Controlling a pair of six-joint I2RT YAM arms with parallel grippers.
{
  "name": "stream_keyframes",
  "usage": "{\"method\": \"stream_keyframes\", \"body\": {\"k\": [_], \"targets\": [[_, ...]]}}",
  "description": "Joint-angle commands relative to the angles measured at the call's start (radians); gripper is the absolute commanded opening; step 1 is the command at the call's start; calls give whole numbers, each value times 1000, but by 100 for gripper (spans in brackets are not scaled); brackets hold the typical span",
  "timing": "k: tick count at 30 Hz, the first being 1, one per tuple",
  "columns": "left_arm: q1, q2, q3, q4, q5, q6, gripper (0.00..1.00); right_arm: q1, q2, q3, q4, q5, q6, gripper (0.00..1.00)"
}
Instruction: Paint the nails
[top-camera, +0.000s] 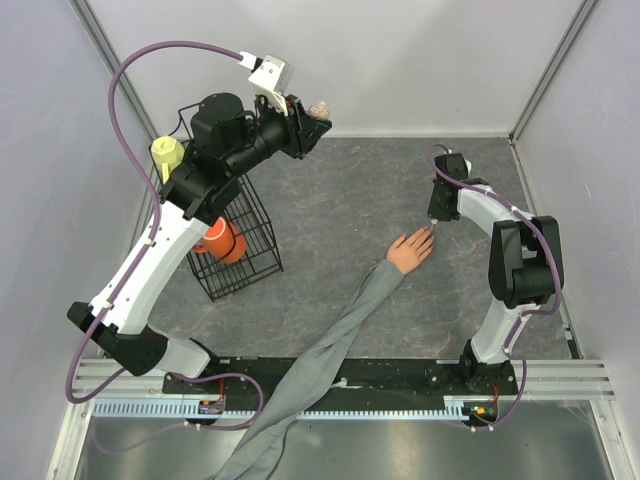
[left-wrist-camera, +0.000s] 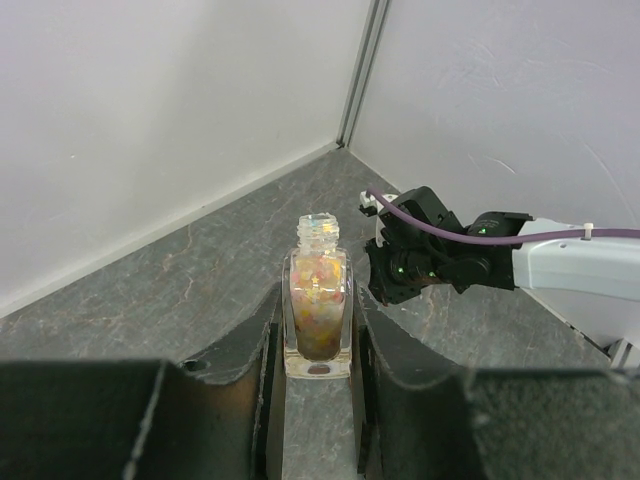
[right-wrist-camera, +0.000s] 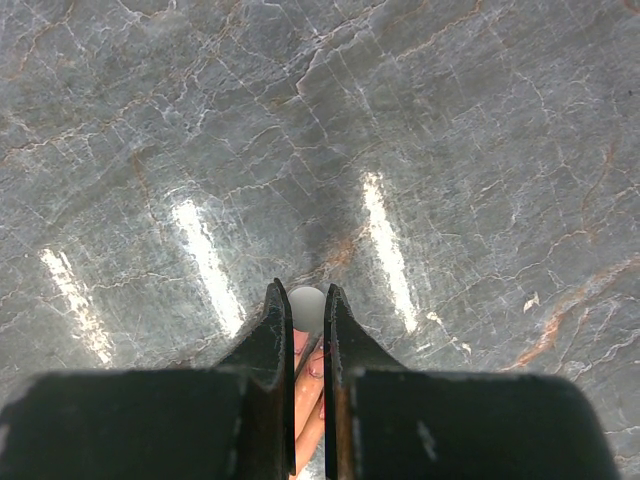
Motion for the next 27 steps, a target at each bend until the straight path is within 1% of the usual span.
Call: {"method": "stream_keyframes", "body": {"k": [1, 17, 27], "targets": [[8, -14, 36, 26, 13, -24, 2, -10, -14, 24, -2, 24, -8, 0], [12, -3, 45, 26, 30, -30, 2, -33, -86, 30, -31, 24, -12, 0], [12, -18, 31, 26, 31, -39, 2, -9, -93, 8, -27, -40, -6, 0]]}}
